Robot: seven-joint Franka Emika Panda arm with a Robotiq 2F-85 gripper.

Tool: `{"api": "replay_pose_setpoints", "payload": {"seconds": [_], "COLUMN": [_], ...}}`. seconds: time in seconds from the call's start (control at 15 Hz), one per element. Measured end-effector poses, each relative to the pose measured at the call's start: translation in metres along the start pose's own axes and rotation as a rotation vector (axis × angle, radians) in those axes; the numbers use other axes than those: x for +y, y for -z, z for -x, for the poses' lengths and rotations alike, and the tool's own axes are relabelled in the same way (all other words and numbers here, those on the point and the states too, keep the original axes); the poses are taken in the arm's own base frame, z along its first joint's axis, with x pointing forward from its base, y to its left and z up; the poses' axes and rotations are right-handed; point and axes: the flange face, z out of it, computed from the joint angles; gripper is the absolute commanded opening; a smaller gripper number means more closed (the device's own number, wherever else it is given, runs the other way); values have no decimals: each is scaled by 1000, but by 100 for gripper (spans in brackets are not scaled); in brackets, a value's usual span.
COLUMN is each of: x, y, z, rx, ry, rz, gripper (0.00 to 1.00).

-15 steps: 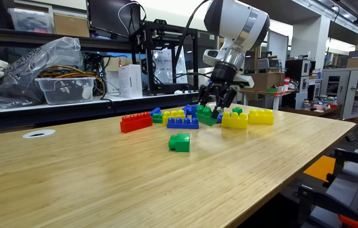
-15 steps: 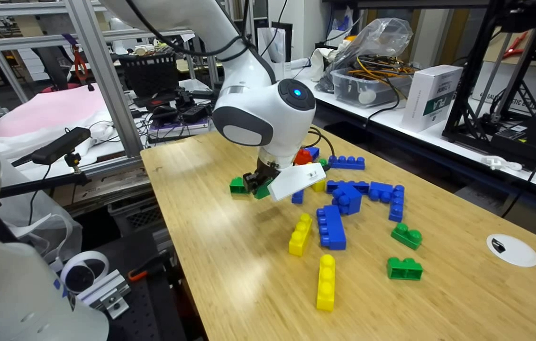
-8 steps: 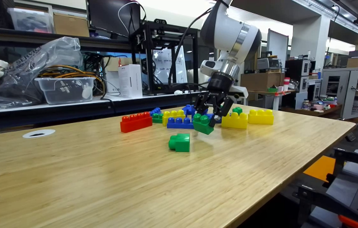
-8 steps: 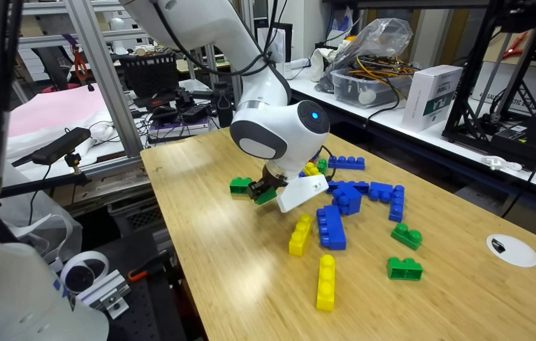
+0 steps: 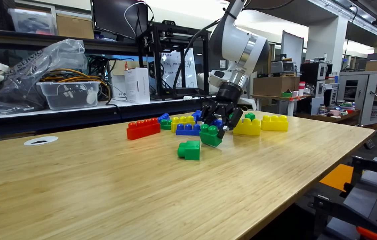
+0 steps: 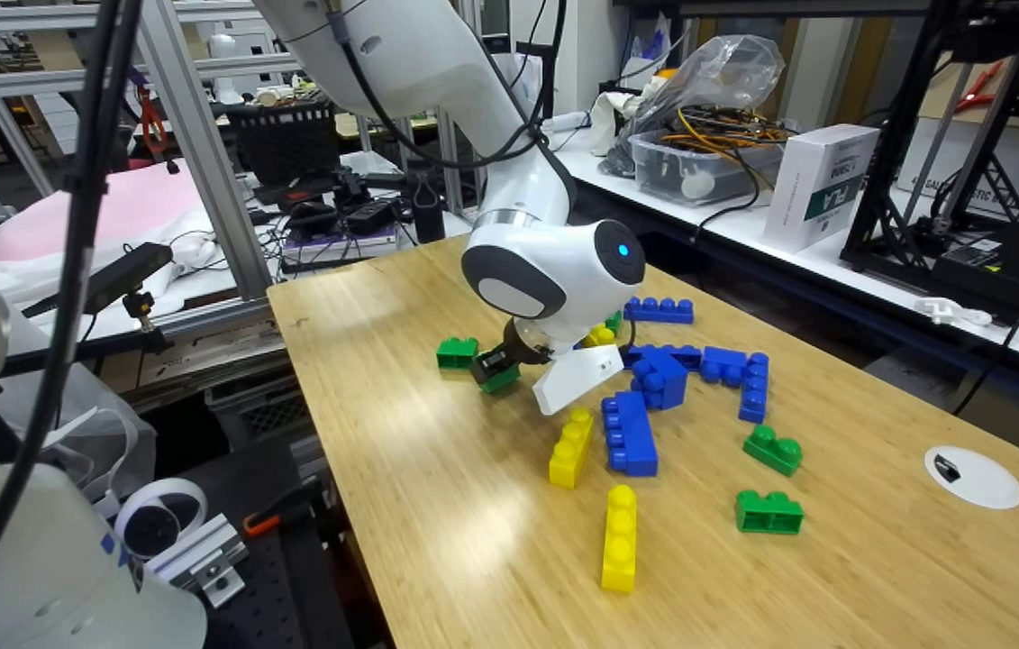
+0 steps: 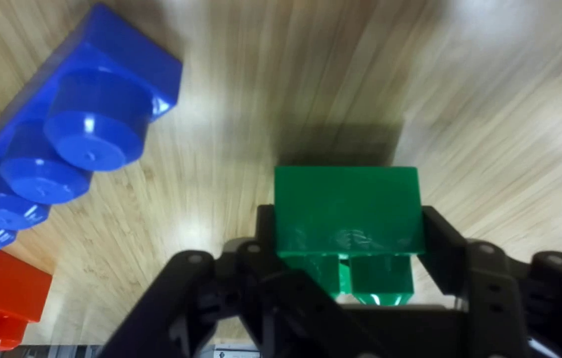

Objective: Set one green block upright on the table

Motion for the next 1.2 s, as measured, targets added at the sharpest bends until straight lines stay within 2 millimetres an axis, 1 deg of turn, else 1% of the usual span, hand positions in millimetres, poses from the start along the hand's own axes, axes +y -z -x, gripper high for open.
{"api": "replay_pose_setpoints", "payload": {"seconds": [0.13,0.4,0.6,1.2], "x": [1,2,4,7], "y": [0,0,1,0], "z": [2,15,21,24], "rx": [12,46,69,85], "ry": [0,3,6,17], "rz": [-5,-17,-22,-27], "gripper": [45,45,45,45]}}
